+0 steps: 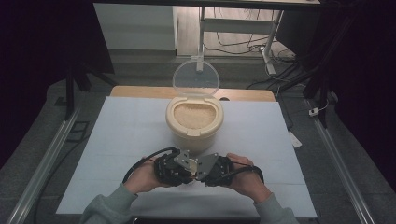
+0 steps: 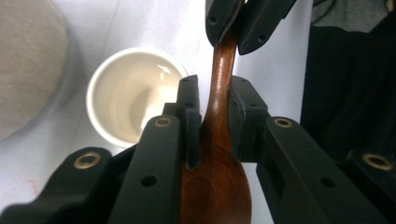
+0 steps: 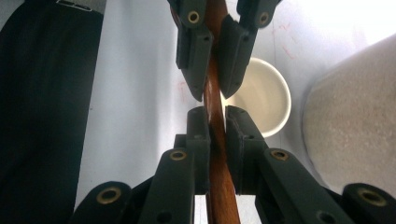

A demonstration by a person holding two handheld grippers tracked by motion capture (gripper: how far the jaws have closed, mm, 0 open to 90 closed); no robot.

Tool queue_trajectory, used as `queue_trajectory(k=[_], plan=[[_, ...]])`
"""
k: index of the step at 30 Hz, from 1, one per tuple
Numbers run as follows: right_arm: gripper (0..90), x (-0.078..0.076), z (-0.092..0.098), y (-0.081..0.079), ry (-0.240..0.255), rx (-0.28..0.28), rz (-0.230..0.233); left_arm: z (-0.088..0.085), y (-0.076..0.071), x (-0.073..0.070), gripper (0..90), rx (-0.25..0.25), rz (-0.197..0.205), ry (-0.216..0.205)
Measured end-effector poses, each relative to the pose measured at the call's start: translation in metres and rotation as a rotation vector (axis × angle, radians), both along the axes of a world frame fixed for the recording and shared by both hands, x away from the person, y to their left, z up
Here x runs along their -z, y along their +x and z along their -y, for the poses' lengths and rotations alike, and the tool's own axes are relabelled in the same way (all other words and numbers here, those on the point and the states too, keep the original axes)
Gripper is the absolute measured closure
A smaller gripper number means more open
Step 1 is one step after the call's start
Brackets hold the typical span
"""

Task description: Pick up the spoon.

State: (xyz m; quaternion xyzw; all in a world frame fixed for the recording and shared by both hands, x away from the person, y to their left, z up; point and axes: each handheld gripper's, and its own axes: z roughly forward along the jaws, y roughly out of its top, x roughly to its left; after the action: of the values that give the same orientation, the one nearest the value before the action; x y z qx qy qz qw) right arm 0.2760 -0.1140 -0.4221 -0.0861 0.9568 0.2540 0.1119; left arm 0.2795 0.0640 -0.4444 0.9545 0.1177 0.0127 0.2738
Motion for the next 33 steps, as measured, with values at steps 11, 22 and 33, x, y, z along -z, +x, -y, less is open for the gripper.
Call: queue_trajectory(k=[11, 22, 33], plan=[[61.8, -0.005, 0.011, 0.011, 0.141, 0.116, -0.034, -0.004, 0.002, -0.001, 78.2, -0.042, 0.045, -0.021], [39.9, -0.021, 0.053, 0.025, 0.523, 0.475, -0.076, -0.019, 0.005, -0.008, 78.5, -0.159, 0.127, -0.102], [31.5, -0.006, 0.075, 0.027, 0.699, 0.650, -0.220, -0.030, 0.002, -0.017, 78.6, -0.239, 0.201, -0.186]])
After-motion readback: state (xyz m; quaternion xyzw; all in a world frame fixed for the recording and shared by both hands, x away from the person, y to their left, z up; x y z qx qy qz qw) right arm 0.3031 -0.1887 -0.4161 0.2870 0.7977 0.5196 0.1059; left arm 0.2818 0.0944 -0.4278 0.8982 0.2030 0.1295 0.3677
